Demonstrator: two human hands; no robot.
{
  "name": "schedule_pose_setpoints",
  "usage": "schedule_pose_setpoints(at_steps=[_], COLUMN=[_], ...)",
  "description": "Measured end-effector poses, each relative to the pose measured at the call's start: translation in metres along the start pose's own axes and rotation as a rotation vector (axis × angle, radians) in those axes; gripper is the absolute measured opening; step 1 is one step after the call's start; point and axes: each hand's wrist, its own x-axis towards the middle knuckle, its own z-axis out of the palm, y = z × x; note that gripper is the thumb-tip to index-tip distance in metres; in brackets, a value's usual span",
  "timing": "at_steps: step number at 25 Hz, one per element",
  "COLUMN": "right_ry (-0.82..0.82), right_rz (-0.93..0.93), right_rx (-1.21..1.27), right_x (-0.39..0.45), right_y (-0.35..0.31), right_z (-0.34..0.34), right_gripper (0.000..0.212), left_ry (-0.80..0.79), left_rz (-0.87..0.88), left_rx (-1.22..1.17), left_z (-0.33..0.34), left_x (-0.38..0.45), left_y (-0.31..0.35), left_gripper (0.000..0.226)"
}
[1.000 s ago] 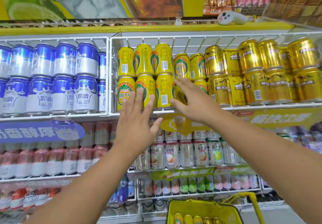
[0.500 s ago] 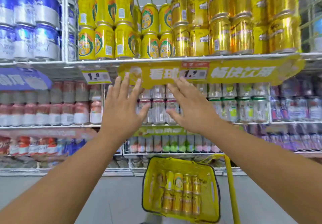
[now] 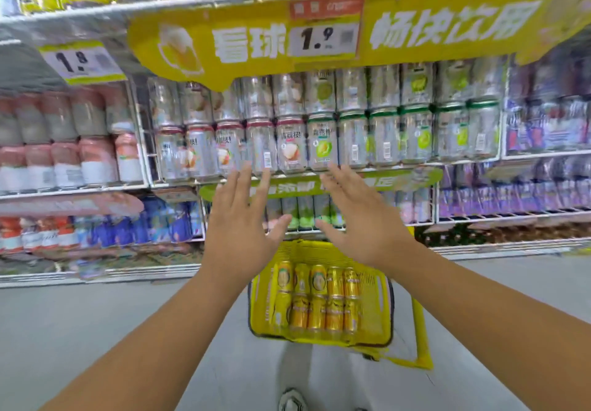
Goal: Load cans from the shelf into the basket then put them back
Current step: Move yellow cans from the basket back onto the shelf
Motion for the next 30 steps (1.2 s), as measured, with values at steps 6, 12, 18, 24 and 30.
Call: schedule_pose_setpoints(at_steps=[6,12,18,24,30], right_ry=[-0.044,-0.081,-0.235,-0.303,-0.363], right_rz=[0.129,0.23,0.257,0.297,0.373], right_rx=[0.067,0.141,0.196,0.24,0.341], right_x=[-0.017,-0.026,-0.018,-0.013,0.012], right_y=[0.004,0.006,0.02,0.023,0.026], right_z=[0.113,0.243,0.356,0.438,0.505], right_gripper=[0.083,0.081,0.083,0.082,0.082], left_ry=[-0.135,-0.248,-0.357,-0.502,-0.634], left_rz=[-0.043,-0.132,-0.246,-0.335,-0.479], left_rx=[-0.115,-0.215,-0.253,-0.322,-0.367], left_z=[0.101,0.216,0.323,0.387,0.439], left_x=[-0.046,-0.099,-0.157,-0.191,-0.194], left_y=[-0.008,-0.03,-0.036,-0.028,-0.035], left_gripper=[0.081,0.085,0.087,0.089,0.099])
